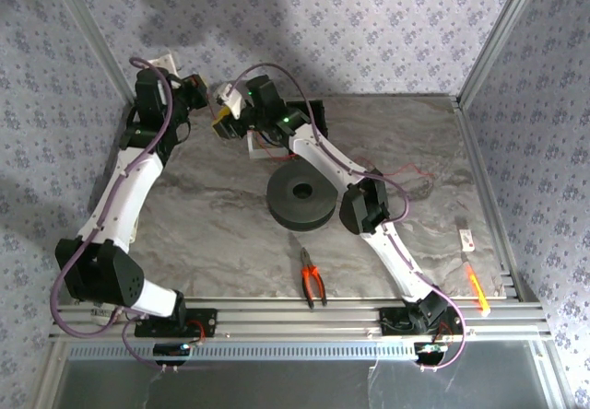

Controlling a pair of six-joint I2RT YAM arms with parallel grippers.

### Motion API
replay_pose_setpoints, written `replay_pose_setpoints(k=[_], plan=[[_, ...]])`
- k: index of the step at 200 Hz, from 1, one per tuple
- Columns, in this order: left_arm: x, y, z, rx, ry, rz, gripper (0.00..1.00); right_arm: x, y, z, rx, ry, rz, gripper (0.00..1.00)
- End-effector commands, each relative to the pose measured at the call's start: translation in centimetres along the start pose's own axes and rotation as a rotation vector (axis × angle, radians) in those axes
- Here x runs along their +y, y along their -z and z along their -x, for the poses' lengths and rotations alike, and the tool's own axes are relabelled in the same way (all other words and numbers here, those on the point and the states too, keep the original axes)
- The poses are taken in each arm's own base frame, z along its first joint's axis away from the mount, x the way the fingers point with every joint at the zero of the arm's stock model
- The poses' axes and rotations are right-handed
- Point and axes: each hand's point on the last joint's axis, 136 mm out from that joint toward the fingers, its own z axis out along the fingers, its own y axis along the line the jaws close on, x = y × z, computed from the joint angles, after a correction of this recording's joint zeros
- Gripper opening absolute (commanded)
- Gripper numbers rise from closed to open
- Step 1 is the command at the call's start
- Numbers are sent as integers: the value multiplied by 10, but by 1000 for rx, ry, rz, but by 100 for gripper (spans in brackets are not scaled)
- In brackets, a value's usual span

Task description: Wrap the cables

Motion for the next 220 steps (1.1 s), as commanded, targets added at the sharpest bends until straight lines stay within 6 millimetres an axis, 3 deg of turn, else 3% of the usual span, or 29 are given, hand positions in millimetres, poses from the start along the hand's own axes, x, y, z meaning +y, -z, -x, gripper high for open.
replay_pose_setpoints(k=[1, 50, 110, 149, 194, 220], plan=[[-11, 24, 18, -56, -10, -28, 0, -18, 2, 9, -26, 23, -92, 25], [16, 45, 11, -60, 26, 30, 0, -28, 5, 17, -46, 56, -134, 0], [45, 75, 0, -61, 45, 106, 0, -38, 13, 19, -55, 52, -127, 0], [63, 85, -21, -25, 62, 154, 0, -46, 21, 25, -73, 33, -129, 0], [69, 86, -46, 50, 70, 158, 0, -45, 24, 29, -75, 60, -137, 0], [63, 90, -54, 107, 41, 129, 0, -45, 26, 27, -54, 104, -138, 0]])
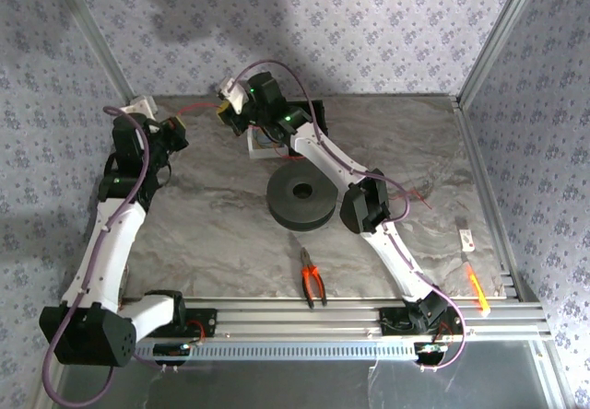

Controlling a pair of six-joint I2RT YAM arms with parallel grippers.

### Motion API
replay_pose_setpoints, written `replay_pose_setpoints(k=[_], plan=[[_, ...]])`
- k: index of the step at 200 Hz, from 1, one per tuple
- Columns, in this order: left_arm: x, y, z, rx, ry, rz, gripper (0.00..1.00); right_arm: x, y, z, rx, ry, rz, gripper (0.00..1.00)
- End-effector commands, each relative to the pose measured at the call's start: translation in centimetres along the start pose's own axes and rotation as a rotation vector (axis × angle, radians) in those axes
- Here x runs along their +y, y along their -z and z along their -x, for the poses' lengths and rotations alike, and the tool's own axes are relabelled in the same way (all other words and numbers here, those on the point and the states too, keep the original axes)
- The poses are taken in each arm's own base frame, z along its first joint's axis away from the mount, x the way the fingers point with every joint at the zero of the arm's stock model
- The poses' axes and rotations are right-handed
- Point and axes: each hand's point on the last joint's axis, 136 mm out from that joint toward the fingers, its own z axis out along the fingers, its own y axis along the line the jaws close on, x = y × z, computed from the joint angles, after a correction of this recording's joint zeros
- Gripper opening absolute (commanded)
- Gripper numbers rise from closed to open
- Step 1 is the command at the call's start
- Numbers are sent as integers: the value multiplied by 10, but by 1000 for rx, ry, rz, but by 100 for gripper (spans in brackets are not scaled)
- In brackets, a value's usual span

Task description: Wrap the cables

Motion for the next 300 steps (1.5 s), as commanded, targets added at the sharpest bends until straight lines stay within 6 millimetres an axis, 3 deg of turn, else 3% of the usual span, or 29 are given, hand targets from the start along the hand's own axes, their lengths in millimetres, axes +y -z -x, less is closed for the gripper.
replay_pose_setpoints(k=[1, 24, 64, 104, 126, 146, 179, 227, 300], plan=[[-2, 14, -2, 34, -28, -9, 0, -27, 17, 15, -17, 45, -73, 0], [-9, 23, -5, 71, -62, -40, 3, -26, 22, 13, 8, 95, -61, 0], [-19, 40, -15, 142, -110, -85, 46, -28, 32, 13, 29, 149, -43, 0], [-25, 75, -26, 177, -143, -124, 71, -28, 35, 17, 19, 163, -37, 0], [-25, 91, -48, 232, -141, -164, 90, -28, 35, 22, 3, 166, -42, 0], [-24, 92, -79, 301, -110, -205, 98, -33, 37, 26, 5, 167, -74, 0], [-20, 77, -128, 375, -51, -236, 100, -45, 44, 25, 21, 143, -114, 0], [-10, 27, -219, 577, 19, -242, 100, -49, 42, 19, 35, 124, -125, 0], [-66, -35, -263, 695, 44, -431, 90, -43, 38, 6, 87, 145, -126, 0]])
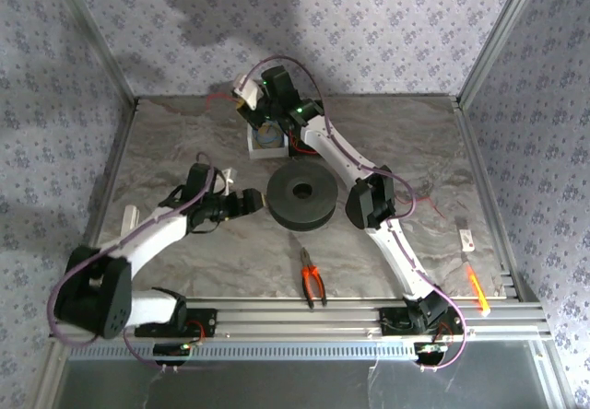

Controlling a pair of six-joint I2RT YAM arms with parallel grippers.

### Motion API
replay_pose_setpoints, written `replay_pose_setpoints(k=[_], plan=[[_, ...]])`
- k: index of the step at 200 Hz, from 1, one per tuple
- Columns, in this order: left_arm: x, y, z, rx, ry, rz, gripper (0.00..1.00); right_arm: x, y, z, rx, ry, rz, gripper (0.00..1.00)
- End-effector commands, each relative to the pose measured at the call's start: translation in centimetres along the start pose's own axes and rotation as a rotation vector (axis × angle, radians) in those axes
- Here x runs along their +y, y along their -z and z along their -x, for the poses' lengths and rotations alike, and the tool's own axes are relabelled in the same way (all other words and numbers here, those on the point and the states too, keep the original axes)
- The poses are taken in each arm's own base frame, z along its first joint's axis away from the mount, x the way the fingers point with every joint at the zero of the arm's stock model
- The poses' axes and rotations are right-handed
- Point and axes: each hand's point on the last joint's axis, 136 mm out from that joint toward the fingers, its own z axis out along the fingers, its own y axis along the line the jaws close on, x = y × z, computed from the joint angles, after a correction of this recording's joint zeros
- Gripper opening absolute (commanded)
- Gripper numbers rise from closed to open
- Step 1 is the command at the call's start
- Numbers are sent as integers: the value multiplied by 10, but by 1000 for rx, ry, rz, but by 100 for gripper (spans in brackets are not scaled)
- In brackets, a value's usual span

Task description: Wrap the cables

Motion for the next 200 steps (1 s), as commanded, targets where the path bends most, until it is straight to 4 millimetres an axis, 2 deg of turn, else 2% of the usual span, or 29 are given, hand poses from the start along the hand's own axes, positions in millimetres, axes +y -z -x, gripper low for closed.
replay_pose_setpoints(k=[1, 58, 105, 150, 184, 200], plan=[[-43, -11, 34, -69, -51, -177, 90, -4, 23, 31, -35, 33, -30, 0], [-61, -39, 48, -50, -11, -309, 81, -7, 22, 27, -24, 31, -33, 0], [-64, -62, 43, 14, 18, -356, 75, -10, 22, 22, -16, 24, -35, 0], [-68, -73, 41, 37, 18, -365, 71, -10, 21, 21, -13, 20, -33, 0], [-65, -80, 41, 46, 38, -358, 62, -9, 21, 19, -7, 17, -29, 0], [-61, -83, 40, 55, 59, -345, 54, -9, 22, 19, -3, 16, -29, 0]])
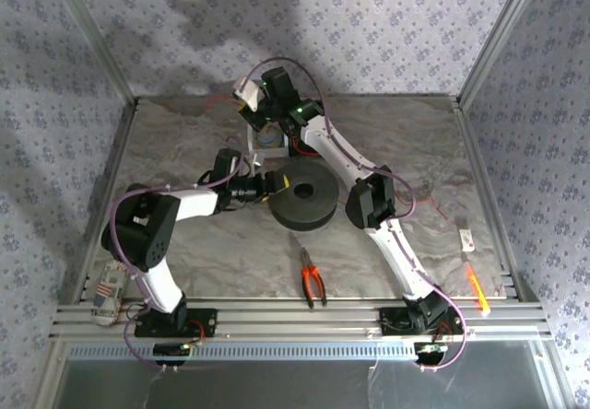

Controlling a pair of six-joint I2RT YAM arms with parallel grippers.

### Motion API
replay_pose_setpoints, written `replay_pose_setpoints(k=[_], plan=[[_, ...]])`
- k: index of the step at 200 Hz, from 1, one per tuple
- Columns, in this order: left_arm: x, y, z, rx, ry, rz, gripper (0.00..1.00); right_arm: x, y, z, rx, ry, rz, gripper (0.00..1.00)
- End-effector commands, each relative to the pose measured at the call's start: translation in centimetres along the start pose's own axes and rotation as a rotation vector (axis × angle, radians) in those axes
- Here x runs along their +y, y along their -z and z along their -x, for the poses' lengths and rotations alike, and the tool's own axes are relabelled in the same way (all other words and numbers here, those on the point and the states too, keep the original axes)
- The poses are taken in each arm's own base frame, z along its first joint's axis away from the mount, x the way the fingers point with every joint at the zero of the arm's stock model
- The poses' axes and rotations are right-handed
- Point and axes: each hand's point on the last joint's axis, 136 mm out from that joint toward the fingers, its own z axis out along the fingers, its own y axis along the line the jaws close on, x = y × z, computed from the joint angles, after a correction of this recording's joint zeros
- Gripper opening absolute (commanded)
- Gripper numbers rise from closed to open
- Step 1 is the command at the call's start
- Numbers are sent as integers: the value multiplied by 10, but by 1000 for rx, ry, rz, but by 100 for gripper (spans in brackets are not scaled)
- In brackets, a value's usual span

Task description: Wrap the cables

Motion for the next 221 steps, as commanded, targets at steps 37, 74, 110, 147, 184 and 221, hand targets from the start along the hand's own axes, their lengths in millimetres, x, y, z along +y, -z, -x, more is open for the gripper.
replay_pose_setpoints(k=[37, 74, 110, 147, 184, 221], plan=[[-9, -1, 7, -5, 0, -10, 40, -10, 26, 28, -36, 18, -31, 0], [-15, 15, 10, -18, -28, 41, 14, -10, 29, 30, -33, 18, -28, 0], [-24, 42, 13, -39, -80, 126, 0, -7, 35, 36, -36, 22, -24, 0], [-28, 92, 12, -50, -197, 350, 0, -6, 41, 40, -43, 36, -23, 0], [-28, 149, 14, -77, -295, 588, 0, -4, 43, 44, -50, 40, -20, 0], [-30, 178, 19, -113, -333, 705, 0, -2, 44, 45, -52, 36, -18, 0]])
